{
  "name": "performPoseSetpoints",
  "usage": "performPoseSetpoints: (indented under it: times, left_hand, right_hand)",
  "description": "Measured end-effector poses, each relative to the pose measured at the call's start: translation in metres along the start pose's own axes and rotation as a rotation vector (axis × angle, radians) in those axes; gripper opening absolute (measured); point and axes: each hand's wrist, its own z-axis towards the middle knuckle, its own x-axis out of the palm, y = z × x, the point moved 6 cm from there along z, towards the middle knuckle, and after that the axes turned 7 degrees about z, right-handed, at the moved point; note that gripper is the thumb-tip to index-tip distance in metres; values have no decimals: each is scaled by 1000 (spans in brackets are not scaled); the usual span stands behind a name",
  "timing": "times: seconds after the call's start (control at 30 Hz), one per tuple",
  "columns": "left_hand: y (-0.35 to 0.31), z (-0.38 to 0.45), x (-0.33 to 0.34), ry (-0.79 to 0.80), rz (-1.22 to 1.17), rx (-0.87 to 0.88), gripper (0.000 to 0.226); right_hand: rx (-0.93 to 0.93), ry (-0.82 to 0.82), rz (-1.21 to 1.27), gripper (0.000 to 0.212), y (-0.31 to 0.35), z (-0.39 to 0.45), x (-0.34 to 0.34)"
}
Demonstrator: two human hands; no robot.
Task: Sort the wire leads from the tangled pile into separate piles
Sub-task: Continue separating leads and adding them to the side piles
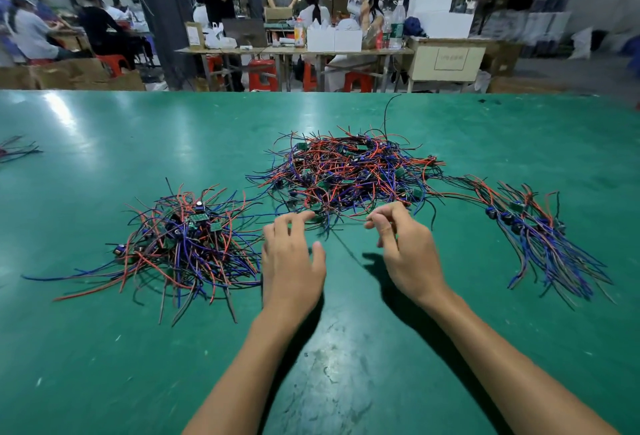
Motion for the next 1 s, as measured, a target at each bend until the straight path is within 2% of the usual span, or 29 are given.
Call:
performPoseSetpoints:
  times: [0.13, 0.27, 0.37, 0.47, 0.53, 0.63, 0.8, 0.87, 0.93, 1.0]
  left_hand:
    - [-2, -2, 15, 120, 106, 71, 58]
    - [-3, -4, 28, 201, 128, 145, 57]
    - [-2, 4, 34, 213, 96, 104, 55]
    - [2, 15, 42, 243, 67, 34, 57]
    - [3, 24, 45, 248, 41, -5, 59]
    - [1, 36, 50, 274, 120, 0, 55]
    - [1, 46, 48, 185, 58, 5, 23]
    - [3, 46, 43, 112, 41, 5, 19]
    - [4, 45, 35, 29, 11, 2, 17]
    - [2, 41, 26, -47, -21, 1, 18]
  right_hand:
    - [15, -77, 244, 13, 5, -8, -14]
    - [-7, -97, 275, 14, 11, -8, -16]
    - [-29, 41, 300, 13, 12, -13, -4]
    - [-5, 246, 193, 14, 6, -19, 15]
    - [15, 291, 134, 15, 2, -19, 19]
    - [58, 212, 169, 13, 0, -17, 13]
    - [143, 107, 220, 11, -7, -14, 3]
    - [174, 71, 183, 5, -11, -12, 1]
    - [215, 30, 124, 10, -14, -12, -1]
    - [188, -51, -42, 14, -12, -11, -10]
